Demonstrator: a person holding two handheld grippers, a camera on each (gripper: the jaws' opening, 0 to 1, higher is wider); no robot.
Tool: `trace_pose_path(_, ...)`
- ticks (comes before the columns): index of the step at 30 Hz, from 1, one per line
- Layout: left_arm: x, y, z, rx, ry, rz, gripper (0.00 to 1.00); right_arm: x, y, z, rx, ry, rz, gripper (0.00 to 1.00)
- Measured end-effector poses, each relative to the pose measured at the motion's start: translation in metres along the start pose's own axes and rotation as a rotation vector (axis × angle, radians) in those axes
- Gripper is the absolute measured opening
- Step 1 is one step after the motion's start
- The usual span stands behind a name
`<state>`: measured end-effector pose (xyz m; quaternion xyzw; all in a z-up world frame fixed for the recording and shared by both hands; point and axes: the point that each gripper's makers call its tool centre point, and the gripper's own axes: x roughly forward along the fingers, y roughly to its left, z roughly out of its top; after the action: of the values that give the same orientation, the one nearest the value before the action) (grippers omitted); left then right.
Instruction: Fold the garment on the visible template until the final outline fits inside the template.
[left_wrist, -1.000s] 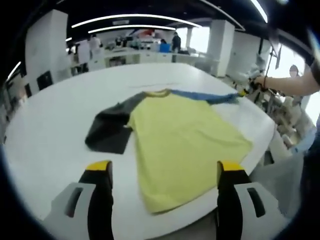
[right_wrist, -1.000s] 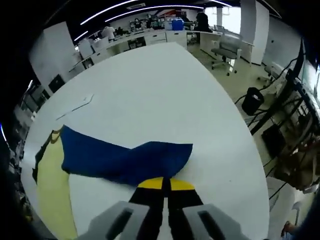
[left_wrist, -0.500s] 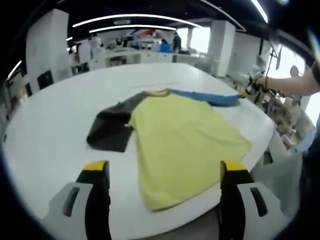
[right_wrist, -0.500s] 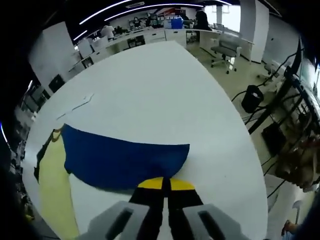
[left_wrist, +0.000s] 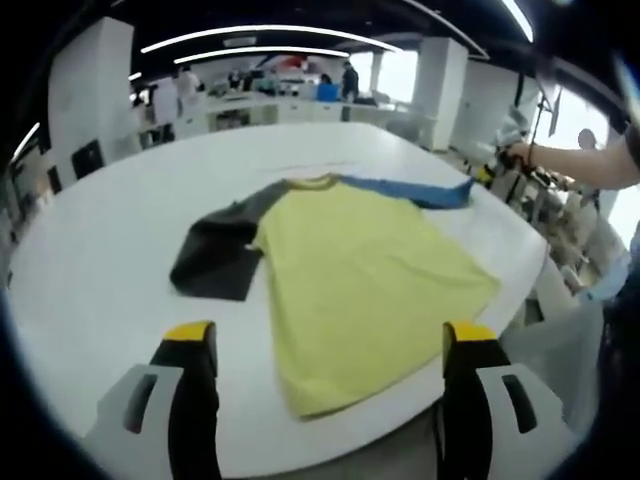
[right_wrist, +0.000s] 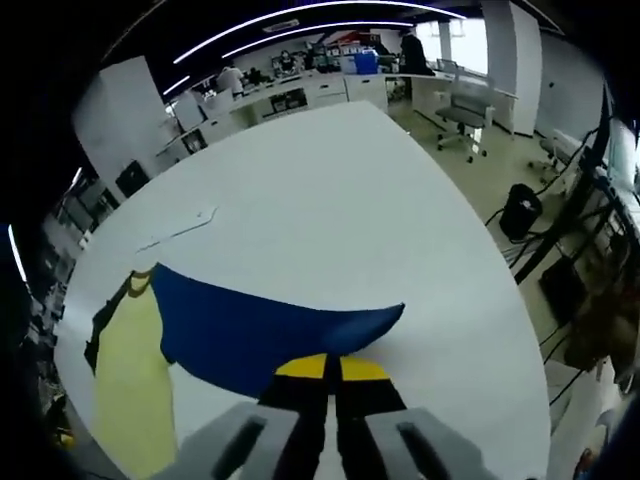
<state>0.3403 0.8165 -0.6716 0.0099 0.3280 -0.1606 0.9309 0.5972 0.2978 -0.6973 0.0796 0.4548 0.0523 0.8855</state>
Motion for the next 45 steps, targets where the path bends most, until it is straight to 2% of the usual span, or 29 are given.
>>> trace_pose_path(13,-0.002,-0.001,0.001,-0.003,-0.017,-0.009,0.89,-0.003,0.072,0.030,-0.060,-0.061,0.109,0.00)
trace_pose_path(20,-0.003,-0.004,0.001,0.023,-0.021,-0.012,0.87,0.003,0.111,0.033,-0.074,-0.071,0.171,0.00)
trace_pose_path(25,-0.003,-0.008,0.001,0.026,-0.023,-0.027,0.87,0.010,0.132,0.033,-0.103,-0.066,0.201,0.00)
trace_pose_path(31,-0.005,-0.004,0.002,0.022,-0.033,-0.004,0.87,0.012,0.156,0.033,-0.142,-0.063,0.234,0.00)
trace_pose_path(45,-0.004,0.000,0.001,0.006,-0.033,0.008,0.88,0.016,0.192,0.037,-0.219,-0.059,0.266,0.00)
